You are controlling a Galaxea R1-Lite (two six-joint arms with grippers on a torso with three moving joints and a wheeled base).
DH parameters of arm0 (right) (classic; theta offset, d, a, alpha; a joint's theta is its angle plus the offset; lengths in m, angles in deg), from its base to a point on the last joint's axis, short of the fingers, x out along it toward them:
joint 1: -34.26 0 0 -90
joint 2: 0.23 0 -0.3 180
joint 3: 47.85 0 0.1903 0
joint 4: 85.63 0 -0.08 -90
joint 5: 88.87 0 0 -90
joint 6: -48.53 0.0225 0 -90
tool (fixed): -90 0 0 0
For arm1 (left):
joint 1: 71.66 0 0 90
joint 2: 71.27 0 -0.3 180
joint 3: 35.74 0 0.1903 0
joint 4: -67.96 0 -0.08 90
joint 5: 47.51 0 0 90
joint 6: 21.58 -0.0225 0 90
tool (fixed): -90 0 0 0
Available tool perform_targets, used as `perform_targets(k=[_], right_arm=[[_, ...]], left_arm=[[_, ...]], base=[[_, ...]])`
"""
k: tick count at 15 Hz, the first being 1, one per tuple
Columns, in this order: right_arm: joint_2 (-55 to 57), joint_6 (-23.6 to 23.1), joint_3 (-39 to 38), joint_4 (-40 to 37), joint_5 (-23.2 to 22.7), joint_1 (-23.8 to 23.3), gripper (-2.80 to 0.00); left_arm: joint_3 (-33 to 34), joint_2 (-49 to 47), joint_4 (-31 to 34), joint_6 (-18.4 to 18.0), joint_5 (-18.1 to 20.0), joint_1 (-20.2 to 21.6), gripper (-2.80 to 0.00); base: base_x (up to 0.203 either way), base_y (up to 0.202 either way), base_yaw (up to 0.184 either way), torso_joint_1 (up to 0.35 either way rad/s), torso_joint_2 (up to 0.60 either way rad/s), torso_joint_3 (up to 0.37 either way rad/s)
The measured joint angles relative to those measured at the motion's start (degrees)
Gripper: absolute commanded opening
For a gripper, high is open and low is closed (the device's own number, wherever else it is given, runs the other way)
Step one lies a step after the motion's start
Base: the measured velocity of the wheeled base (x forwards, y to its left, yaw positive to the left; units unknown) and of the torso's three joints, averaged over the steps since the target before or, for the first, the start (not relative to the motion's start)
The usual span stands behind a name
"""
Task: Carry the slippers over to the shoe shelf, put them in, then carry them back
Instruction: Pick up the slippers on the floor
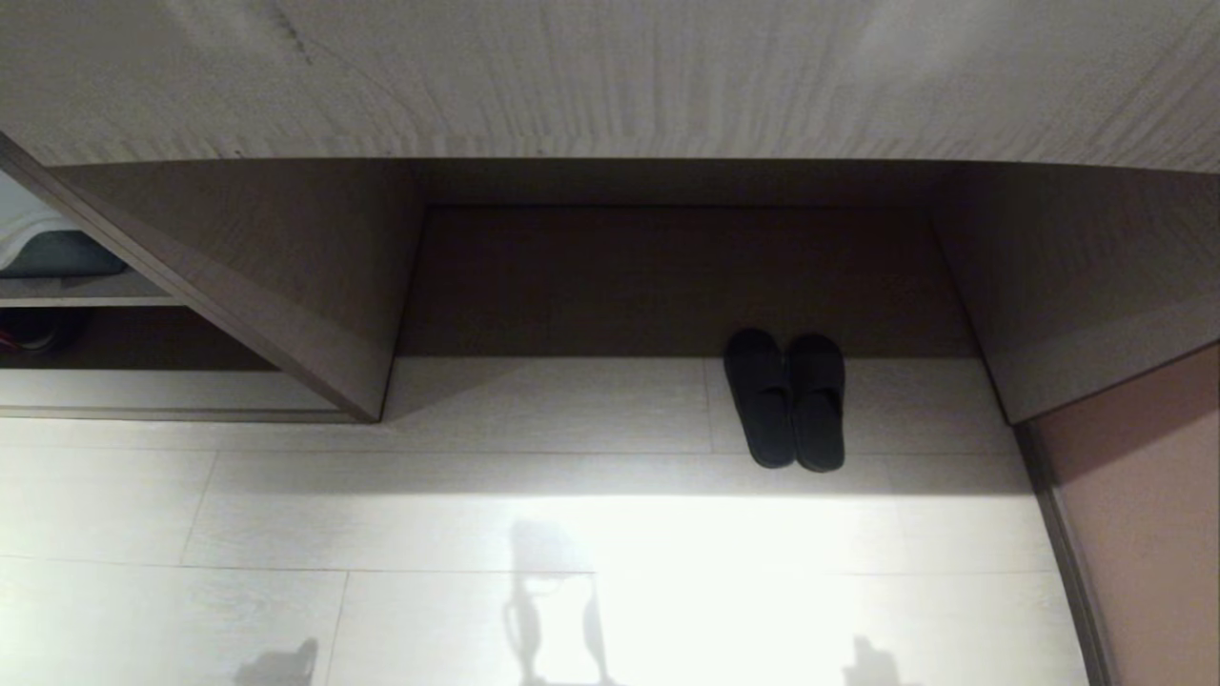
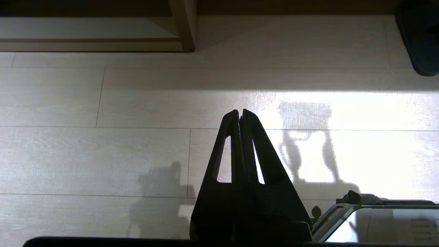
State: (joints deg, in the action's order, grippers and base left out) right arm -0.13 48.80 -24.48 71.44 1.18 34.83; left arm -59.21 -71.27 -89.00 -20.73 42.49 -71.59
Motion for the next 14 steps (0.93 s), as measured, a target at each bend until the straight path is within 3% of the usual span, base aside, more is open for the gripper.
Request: perform_targets(k=[14], right_arm=[[0.0, -0.02, 0.0, 0.0, -0.02, -0.05, -2.8]], left_arm=[[0.0, 0.0, -0.01, 0.0, 0.0, 0.0, -2.8]], base=[[0.0, 0.0, 0.0, 0.003, 0.0, -0.199]])
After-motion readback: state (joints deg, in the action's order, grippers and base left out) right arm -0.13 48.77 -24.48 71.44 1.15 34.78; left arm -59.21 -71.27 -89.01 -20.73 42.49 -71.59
